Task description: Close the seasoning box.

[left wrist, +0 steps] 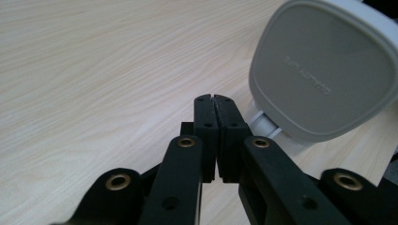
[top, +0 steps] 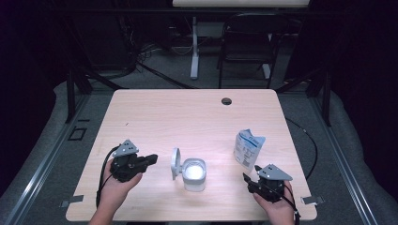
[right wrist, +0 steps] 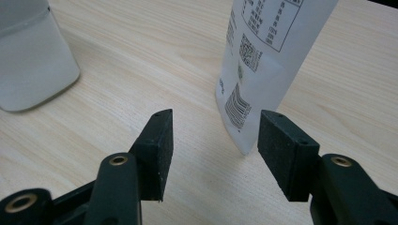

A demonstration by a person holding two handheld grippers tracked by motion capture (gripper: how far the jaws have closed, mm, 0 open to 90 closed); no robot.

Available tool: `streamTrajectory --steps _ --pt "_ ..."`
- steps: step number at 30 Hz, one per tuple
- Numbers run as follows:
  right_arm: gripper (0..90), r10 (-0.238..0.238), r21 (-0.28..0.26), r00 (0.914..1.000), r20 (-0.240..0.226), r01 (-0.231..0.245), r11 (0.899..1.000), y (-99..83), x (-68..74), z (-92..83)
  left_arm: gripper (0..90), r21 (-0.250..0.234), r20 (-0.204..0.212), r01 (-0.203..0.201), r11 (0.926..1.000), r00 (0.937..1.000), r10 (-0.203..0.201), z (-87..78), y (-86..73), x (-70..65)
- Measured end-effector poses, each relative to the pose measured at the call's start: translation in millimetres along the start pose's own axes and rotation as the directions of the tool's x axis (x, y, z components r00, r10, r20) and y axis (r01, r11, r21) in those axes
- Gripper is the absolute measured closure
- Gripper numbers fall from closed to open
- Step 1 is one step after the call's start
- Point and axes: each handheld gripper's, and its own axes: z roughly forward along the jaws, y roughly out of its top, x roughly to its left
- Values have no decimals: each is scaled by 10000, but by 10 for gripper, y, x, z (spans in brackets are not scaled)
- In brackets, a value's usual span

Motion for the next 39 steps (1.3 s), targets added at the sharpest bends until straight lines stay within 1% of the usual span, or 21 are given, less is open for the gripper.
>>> streamTrajectory --steps 1,2,5,9,10,14,15,16,18,20,21,22,28,32,34,36,39 --pt "451 19 -11 10000 15 -19 10000 -4 0 3 900 -77 40 -20 10000 10000 20 1 7 -17" --pt "450 46 -9 10000 -12 -46 10000 -6 -1 3 900 -45 113 -39 10000 9999 39 -5 16 -30" --pt "446 64 -45 10000 -46 -65 10000 -5 2 7 900 -37 143 -143 9999 9998 143 -5 31 -57" --pt "444 110 -74 9999 -65 -111 9999 -1 5 -3 900 10 332 -160 9999 9993 160 14 49 -102" --pt "444 129 -63 9999 -75 -130 9999 -2 4 -5 900 13 345 -233 9997 9991 232 24 53 -117" --pt "443 152 -42 9999 -71 -152 9999 -7 -4 -10 900 95 401 -319 9994 9987 315 47 77 -179" --pt "442 165 -51 9998 -80 -166 9998 -7 -8 -11 900 25 360 -306 9995 9989 305 59 78 -198" --pt "440 187 -94 9998 -74 -188 9998 -8 -11 -11 900 110 381 -382 9992 9986 377 60 86 -206" --pt "439 221 -100 9997 -96 -222 9997 -8 -26 -16 900 101 463 -338 9994 9984 333 77 94 -237" --pt "439 301 -133 9995 -79 -302 9995 -12 -37 -20 900 103 496 -365 9993 9981 360 97 103 -264" --pt "438 348 -142 9993 -119 -350 9993 -14 -43 -18 900 149 490 -449 9989 9978 442 105 109 -272" --pt "438 369 -151 9992 -141 -371 9992 -17 -47 -17 900 123 509 -396 9991 9979 389 118 109 -288" --pt "437 327 -93 9994 -129 -328 9994 -18 -64 -27 900 90 705 -512 9986 9962 505 183 132 -378" --pt "437 413 -100 9990 -156 -415 9991 -25 -64 -20 900 236 836 -645 9976 9945 623 222 147 -432" --pt "437 402 -102 9991 -155 -404 9991 -24 -57 -24 900 127 843 -664 9977 9943 651 244 150 -463" --pt "436 335 -95 9993 -186 -336 9994 -20 -54 -28 900 207 929 -726 9971 9932 704 251 161 -482" --pt "436 372 -84 9992 -171 -374 9993 -24 -50 -26 900 243 979 -786 9966 9923 759 266 168 -506"
